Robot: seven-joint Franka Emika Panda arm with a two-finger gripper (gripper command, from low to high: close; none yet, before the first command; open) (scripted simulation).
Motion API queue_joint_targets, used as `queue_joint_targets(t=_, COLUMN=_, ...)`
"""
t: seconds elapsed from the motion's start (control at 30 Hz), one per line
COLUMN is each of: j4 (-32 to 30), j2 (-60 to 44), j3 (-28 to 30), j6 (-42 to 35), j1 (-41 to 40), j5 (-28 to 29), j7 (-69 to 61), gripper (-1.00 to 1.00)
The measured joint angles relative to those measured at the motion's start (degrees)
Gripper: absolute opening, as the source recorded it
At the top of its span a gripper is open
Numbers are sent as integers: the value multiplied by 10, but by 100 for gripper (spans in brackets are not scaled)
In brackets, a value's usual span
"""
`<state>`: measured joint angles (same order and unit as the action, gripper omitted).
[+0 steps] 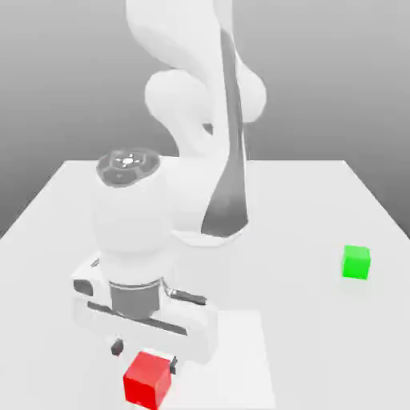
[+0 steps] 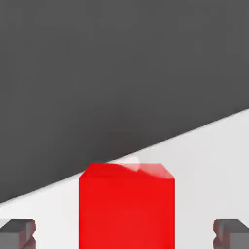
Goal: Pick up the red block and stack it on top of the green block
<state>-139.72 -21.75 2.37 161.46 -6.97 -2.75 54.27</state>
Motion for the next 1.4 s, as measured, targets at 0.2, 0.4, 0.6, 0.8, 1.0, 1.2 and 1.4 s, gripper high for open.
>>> queue_joint_targets(t=0.2, j4=1, j2=-9, j3=-1, j6=8, j1=-1, j5=0, j7=0, gripper=-100)
queue_joint_targets(t=0.4, j4=-15, j2=85, j3=2, j6=-70, j1=5, j5=9, j7=12, gripper=-100)
queue_joint_targets(t=0.6, j4=-60, j2=154, j3=-79, j6=-86, j1=88, j5=-45, j7=102, gripper=-100)
queue_joint_targets(t=0.8, j4=-108, j2=217, j3=-153, j6=-93, j1=211, j5=-92, j7=211, gripper=-100)
queue_joint_targets(t=1.0, j4=-158, j2=273, j3=-211, j6=-95, j1=312, j5=-112, j7=339, gripper=-100)
queue_joint_targets(t=1.2, j4=-209, j2=319, j3=-304, j6=-93, j1=378, j5=-117, j7=477, gripper=-100)
queue_joint_targets(t=1.4, j4=-230, j2=311, j3=-360, j6=-68, j1=390, j5=-81, j7=569, gripper=-100)
